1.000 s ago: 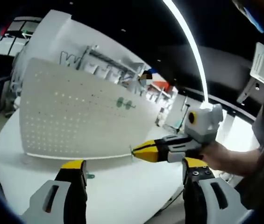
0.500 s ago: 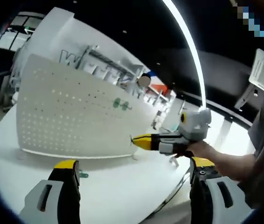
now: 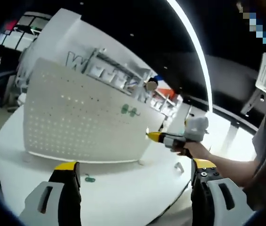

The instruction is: Insert the hook assembly into the mounting plate slot until the hook locks in place.

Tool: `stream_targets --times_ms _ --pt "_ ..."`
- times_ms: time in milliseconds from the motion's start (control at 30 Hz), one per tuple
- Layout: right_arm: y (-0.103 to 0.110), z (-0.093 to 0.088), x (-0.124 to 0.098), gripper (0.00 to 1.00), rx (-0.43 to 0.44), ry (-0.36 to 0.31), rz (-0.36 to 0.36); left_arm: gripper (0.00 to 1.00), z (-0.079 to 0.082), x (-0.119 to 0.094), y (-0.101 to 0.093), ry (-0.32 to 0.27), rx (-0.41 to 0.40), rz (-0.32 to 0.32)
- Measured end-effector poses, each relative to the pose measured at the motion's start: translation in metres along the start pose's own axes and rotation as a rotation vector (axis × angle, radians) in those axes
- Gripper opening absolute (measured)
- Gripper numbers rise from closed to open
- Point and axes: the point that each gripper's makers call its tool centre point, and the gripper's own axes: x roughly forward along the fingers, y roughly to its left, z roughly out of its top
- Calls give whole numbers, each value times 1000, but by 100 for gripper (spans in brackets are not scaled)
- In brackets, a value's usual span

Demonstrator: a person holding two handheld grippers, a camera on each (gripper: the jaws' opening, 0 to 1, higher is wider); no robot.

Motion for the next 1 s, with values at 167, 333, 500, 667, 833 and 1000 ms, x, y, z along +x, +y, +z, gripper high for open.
stream_targets --times_ms 167,333,500,667,833,1000 --pt "-24 9 5 0 4 -26 -55 98 -1 -1 3 3 6 10" --pt "-36 18 10 0 -1 -43 -79 97 -9 1 8 28 -8 17" --pt "-51 25 18 0 -2 -62 -107 98 -7 3 7 30 11 16" --pt "-63 33 30 0 -11 -78 -119 97 -8 3 10 45 28 19" --pt "-77 39 41 0 -5 -94 -141 97 -4 1 17 40 33 35" --pt "-90 46 49 0 11 -118 -168 97 -4 1 19 41 36 42"
